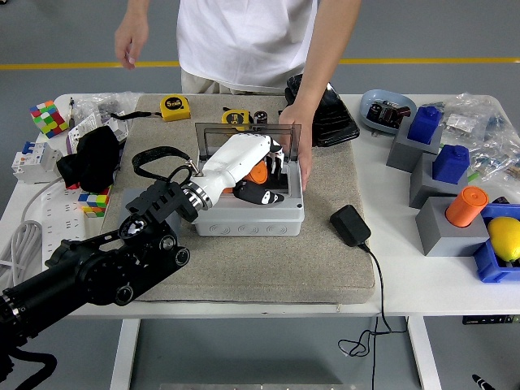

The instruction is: Fetch the battery,place it into the box,close the lid of the box

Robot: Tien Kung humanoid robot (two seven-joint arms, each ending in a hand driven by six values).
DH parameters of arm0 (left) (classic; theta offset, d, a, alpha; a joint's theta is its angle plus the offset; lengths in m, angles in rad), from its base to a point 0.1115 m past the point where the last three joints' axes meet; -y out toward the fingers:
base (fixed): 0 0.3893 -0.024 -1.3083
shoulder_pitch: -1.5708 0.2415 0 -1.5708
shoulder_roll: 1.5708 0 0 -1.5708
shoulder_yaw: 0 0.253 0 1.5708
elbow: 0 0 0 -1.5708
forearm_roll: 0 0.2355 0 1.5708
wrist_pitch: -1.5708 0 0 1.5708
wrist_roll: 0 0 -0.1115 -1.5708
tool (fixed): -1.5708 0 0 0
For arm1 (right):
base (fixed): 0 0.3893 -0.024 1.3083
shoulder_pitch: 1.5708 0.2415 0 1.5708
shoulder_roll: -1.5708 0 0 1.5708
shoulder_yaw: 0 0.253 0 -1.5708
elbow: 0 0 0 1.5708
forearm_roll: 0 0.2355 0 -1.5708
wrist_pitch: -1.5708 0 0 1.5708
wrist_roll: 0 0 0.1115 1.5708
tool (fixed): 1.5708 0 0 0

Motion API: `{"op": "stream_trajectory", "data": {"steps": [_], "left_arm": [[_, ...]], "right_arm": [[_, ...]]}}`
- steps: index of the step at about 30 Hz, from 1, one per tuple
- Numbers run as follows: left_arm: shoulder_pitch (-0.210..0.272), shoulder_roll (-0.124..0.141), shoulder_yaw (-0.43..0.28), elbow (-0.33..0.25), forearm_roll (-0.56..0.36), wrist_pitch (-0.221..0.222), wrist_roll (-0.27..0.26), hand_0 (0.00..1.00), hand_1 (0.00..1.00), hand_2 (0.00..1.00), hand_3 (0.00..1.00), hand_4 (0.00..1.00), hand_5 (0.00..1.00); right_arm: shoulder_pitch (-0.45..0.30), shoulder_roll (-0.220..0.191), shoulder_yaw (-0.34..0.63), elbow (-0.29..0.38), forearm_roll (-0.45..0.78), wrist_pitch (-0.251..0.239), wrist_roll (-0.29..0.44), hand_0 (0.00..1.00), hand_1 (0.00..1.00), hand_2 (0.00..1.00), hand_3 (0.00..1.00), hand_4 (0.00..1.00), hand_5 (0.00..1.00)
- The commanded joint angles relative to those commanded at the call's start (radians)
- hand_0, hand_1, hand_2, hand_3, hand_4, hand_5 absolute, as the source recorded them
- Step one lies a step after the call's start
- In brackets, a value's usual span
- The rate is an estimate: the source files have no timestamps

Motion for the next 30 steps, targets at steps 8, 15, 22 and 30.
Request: {"op": "stream_trajectory", "data": {"steps": [8,15,22,30], "left_arm": [[0.001,0.002,-0.009,0.008,-0.007,-0.002,-0.008,0.438,0.402,0.382,0.502,0.998,0.197],[0.005,0.001,-0.017,0.011,-0.015,-0.012,-0.006,0.456,0.429,0.395,0.532,0.998,0.221],[0.012,0.007,-0.039,-0.004,-0.022,-0.01,-0.016,0.46,0.432,0.401,0.546,0.998,0.248],[0.037,0.027,-0.104,-0.081,-0.038,-0.01,-0.025,0.453,0.438,0.407,0.556,0.998,0.306]], "right_arm": [[0.0,0.0,-0.001,0.0,0.001,-0.001,0.002,0.66,0.605,0.598,0.548,0.953,0.465],[0.001,0.001,0.004,0.0,0.0,0.0,0.002,0.66,0.605,0.598,0.549,0.953,0.465],[0.001,0.001,0.008,0.0,-0.002,0.0,0.003,0.66,0.605,0.597,0.549,0.952,0.464],[0.004,0.0,0.013,0.0,-0.003,0.001,0.005,0.66,0.605,0.598,0.548,0.952,0.465]]}}
